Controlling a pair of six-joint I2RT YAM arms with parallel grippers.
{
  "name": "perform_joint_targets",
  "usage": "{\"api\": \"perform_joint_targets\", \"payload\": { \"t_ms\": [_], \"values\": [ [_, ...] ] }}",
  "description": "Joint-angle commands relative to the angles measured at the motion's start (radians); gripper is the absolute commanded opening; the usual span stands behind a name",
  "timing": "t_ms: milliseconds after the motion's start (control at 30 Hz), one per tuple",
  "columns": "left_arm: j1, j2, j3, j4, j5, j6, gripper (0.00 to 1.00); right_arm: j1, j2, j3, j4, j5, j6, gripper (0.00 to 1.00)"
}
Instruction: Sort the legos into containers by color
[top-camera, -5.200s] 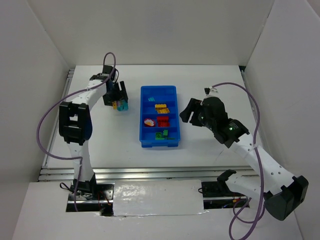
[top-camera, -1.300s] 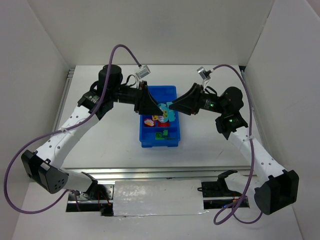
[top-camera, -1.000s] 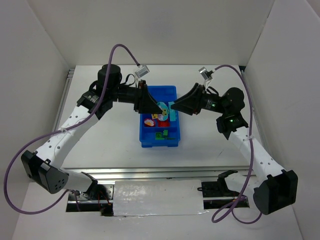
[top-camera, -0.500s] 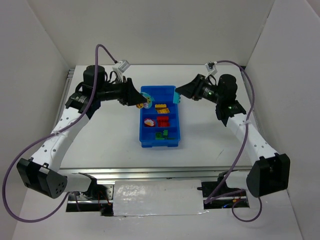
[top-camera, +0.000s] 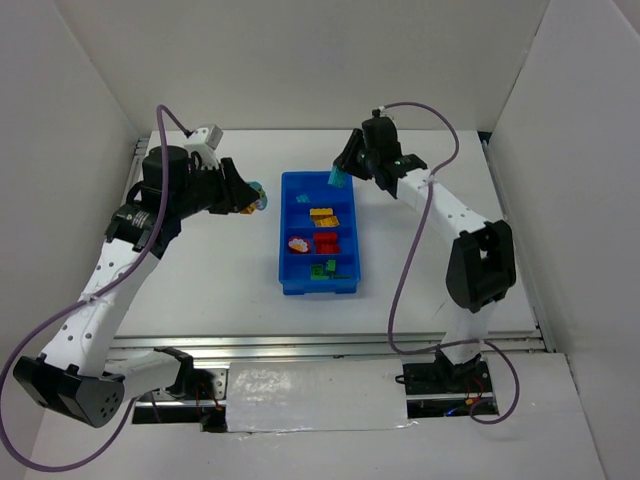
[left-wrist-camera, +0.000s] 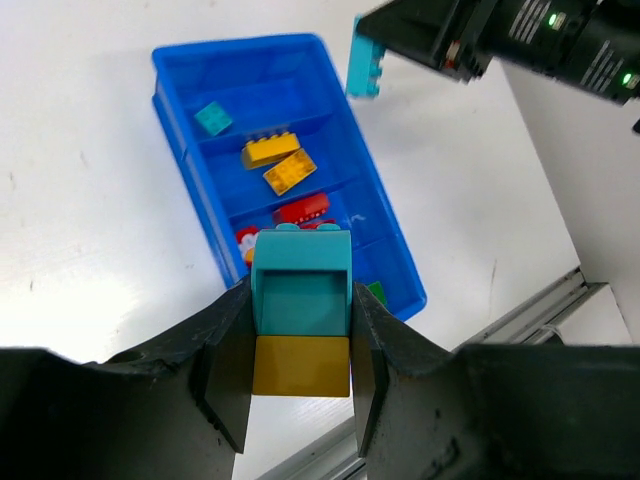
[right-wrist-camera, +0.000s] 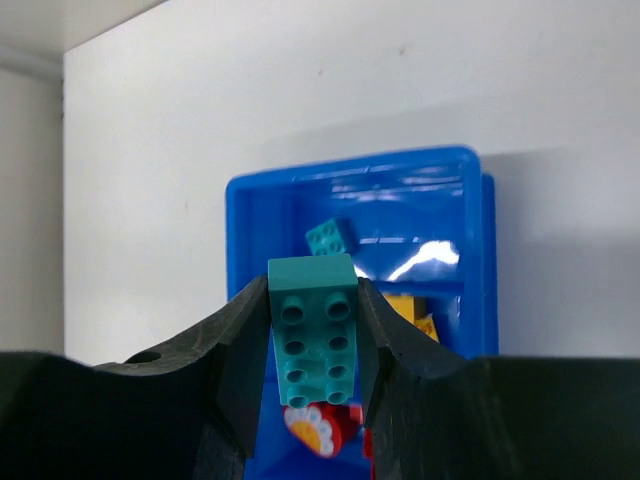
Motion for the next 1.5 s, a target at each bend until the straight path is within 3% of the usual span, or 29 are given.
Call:
{"api": "perform_joint_targets", "payload": {
  "t_ms": [0, 233, 300, 500, 533, 733, 800, 833, 933, 1033, 1067, 1167, 1200, 1233, 1300, 1433, 1467],
  "values": [
    [0.011, -0.021, -0.032, -0.019, -0.059, -0.022, 0.0, 0.014, 0.075, 0.133, -0.071, 0.152, -0.011, 0.0],
    [0.011, -0.022, -0.023, -0.033, -0.027, -0.004, 0.0, 0.027, 0.213, 0.224, -0.056, 0.177, -0.012, 0.0],
    [0.011, -0.021, -0.02, -0.036, -0.016, 0.001, 0.0, 0.027, 0.234, 0.241, -0.047, 0.162, -0.023, 0.05],
    [0.011, -0.022, -0.017, -0.032, 0.015, 0.019, 0.0, 0.027, 0.295, 0.261, -0.015, 0.076, -0.031, 0.27],
    [0.011, -0.022, -0.018, -0.03, 0.021, 0.022, 0.0, 0.028, 0.298, 0.267, -0.012, 0.062, -0.034, 0.44],
    [0.011, -0.004, -0.01, -0.021, 0.096, 0.042, 0.0, 0.03, 0.297, 0.302, -0.026, 0.033, -0.049, 0.76],
    [0.011, 0.002, -0.009, -0.006, 0.117, 0.045, 0.0, 0.03, 0.274, 0.295, -0.024, 0.027, -0.055, 0.77],
    [0.011, 0.002, -0.007, 0.0, 0.134, 0.045, 0.0, 0.03, 0.264, 0.29, -0.022, 0.024, -0.058, 0.83],
    [0.011, 0.008, -0.001, 0.025, 0.189, 0.045, 0.0, 0.03, 0.209, 0.247, -0.004, -0.048, -0.075, 0.83],
    [0.011, 0.016, 0.002, 0.063, 0.28, 0.037, 0.0, 0.022, 0.119, 0.125, 0.21, -0.494, -0.152, 0.83],
    [0.011, 0.02, 0.002, 0.076, 0.304, 0.033, 0.0, 0.022, 0.071, 0.086, 0.268, -0.752, -0.156, 0.83],
    [0.012, 0.027, 0.0, 0.137, 0.422, 0.01, 0.0, 0.022, -0.002, -0.076, 0.537, -1.141, -0.062, 0.84],
    [0.012, 0.027, -0.003, 0.154, 0.455, 0.002, 0.0, 0.024, -0.021, -0.115, 0.632, -1.2, 0.065, 0.83],
    [0.012, 0.028, -0.006, 0.187, 0.508, -0.016, 0.0, 0.022, -0.054, -0.153, 0.857, -1.246, 0.147, 0.83],
    [0.014, 0.027, -0.021, 0.223, 0.55, -0.036, 0.0, 0.018, -0.082, -0.254, 1.067, -1.33, 0.368, 0.83],
    [0.012, 0.017, -0.041, 0.306, 0.639, -0.079, 0.0, 0.021, -0.113, -0.354, 1.532, -1.385, 0.667, 0.83],
    [0.012, 0.019, -0.043, 0.315, 0.654, -0.088, 0.0, 0.019, -0.107, -0.359, 1.627, -1.389, 0.831, 0.83]
  ]
}}
